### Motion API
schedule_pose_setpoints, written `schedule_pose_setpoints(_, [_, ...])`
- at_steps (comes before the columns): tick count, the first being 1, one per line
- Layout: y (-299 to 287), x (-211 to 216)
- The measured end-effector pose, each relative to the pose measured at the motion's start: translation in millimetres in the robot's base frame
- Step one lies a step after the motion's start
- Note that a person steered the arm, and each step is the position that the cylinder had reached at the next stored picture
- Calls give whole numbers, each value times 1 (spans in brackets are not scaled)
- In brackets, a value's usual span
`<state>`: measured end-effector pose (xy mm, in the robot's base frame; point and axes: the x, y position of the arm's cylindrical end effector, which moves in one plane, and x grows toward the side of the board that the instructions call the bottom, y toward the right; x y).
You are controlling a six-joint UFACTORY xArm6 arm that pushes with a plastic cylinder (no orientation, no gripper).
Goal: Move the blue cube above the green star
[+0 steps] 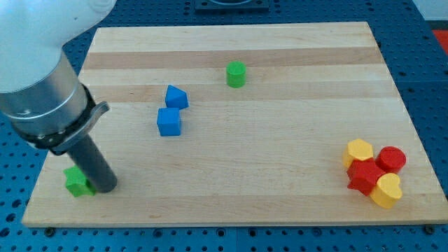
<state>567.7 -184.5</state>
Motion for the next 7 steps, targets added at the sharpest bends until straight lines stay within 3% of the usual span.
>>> schedule_pose_setpoints(4, [133, -98])
schedule_pose_setpoints(5, [133, -118])
schedule_pose_setpoints(7, [110, -119])
